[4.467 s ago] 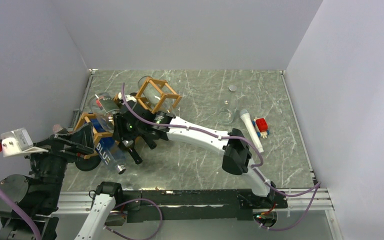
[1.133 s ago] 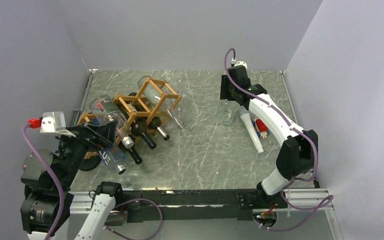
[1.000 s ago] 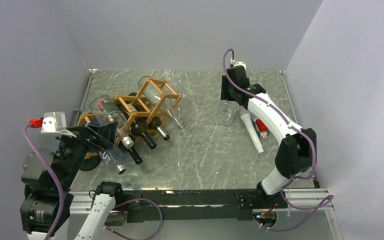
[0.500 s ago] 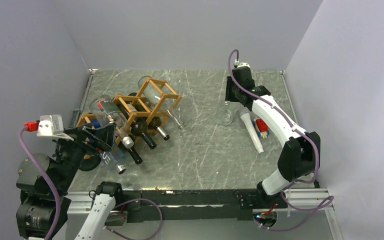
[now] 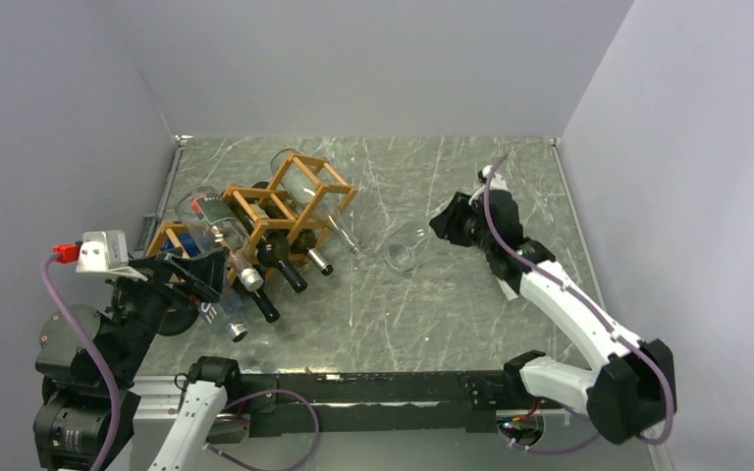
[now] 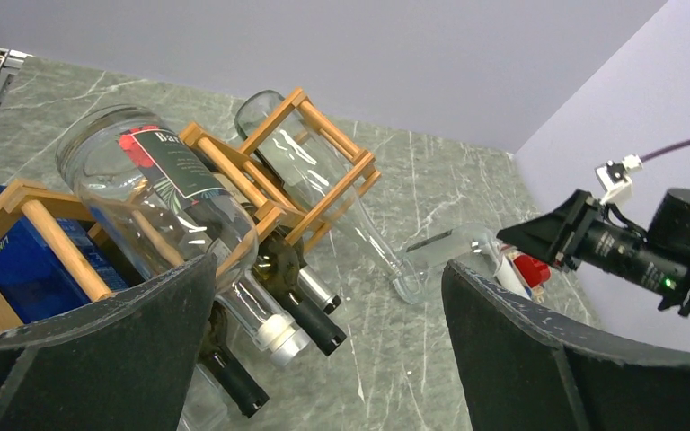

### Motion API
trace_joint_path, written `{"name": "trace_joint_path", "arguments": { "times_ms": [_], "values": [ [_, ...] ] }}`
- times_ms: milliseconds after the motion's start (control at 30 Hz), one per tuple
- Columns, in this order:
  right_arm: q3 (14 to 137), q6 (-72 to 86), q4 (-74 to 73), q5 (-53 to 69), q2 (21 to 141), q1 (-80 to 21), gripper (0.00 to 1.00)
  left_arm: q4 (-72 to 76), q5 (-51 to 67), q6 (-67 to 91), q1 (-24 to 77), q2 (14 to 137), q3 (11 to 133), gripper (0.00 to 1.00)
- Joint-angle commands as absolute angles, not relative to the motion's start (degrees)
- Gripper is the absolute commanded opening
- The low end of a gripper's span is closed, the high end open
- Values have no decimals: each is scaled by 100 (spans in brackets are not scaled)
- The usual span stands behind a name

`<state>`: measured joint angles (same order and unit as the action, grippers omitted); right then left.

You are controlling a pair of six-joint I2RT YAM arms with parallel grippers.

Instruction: Put the wine bottle on the wine rack

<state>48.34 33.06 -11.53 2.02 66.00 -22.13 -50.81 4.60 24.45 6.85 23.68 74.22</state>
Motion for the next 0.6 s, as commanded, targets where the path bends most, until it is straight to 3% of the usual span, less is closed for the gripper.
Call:
{"name": "trace_joint_path", "arguments": {
  "times_ms": [0,300,567],
  "values": [
    [4021,3797,-359,420,5824,-2652,0,-4924,416,2401,694,2309,7323,99],
    [2565,3901,-894,66,4168,-3703,0,-4579,640,2566,694,2338,7115,99],
    [2024,4450,-1379,-250,4089,-4969,0,-4318,1277,2685,694,2357,7289,99]
  ]
}}
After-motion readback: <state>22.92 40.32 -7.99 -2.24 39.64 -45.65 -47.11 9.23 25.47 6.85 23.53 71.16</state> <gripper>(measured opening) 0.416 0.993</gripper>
